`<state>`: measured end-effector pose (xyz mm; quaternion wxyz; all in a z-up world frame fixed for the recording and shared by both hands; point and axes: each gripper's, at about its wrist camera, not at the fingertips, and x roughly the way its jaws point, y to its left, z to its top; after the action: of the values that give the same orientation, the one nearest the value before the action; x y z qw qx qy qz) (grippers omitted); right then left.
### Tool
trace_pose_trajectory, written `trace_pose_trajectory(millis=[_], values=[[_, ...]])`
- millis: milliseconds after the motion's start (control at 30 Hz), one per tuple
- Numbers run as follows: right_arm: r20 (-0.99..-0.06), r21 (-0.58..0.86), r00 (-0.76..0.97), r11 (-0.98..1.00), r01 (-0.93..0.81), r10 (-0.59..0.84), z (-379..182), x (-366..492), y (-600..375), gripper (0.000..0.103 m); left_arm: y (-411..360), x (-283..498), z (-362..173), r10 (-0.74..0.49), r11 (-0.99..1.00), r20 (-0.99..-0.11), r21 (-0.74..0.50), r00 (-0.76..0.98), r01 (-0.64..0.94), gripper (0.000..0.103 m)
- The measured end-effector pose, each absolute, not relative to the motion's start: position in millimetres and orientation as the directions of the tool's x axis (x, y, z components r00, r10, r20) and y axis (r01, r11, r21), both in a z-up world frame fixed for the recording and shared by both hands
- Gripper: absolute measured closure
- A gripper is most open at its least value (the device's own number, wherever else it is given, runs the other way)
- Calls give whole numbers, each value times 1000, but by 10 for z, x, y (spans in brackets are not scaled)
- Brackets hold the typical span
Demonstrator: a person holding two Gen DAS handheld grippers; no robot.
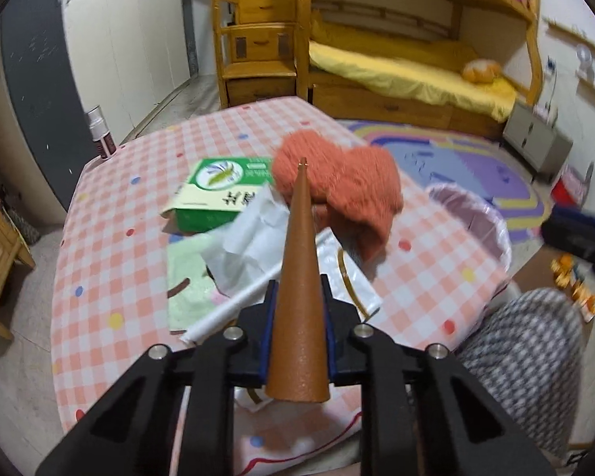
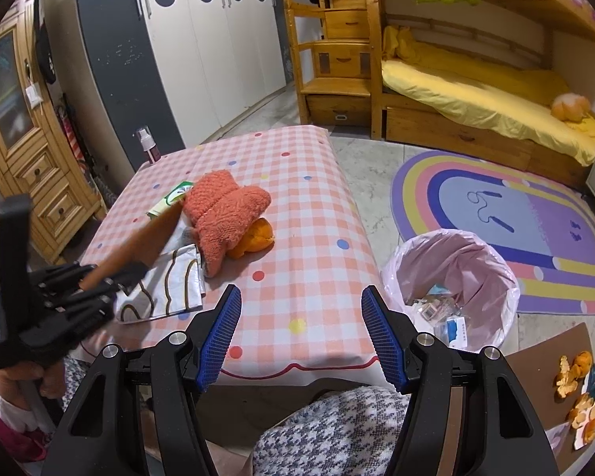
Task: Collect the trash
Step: 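Grasp the brown strip with the left tool, then grasp the white gold-patterned paper bag with the right tool while the left tool holds the strip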
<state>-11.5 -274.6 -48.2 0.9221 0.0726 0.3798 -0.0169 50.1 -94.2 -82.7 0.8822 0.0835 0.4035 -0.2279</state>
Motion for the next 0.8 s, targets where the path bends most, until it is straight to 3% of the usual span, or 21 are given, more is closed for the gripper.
trace_pose_trajectory(millis=[233,567,667,800], values=[[-706,120,707,990,71,35,-498,-100,-2681,40,-776,372,-566,-375,889,-695,-83,614,450,88],[-707,114,703,993,7,76,-507,86,-2460,40,-425,390,-540,-315,930,-688,-88,654,356,88],[-710,119,695,992,-40,113,-529,180,-2315,51,-311,420,-573,-284,942,-687,-70,669,327,88],[-729,107,668,989,-106,150,-618,308,-2075,55,-176,451,-630,-267,949,-692,-70,671,306,88]])
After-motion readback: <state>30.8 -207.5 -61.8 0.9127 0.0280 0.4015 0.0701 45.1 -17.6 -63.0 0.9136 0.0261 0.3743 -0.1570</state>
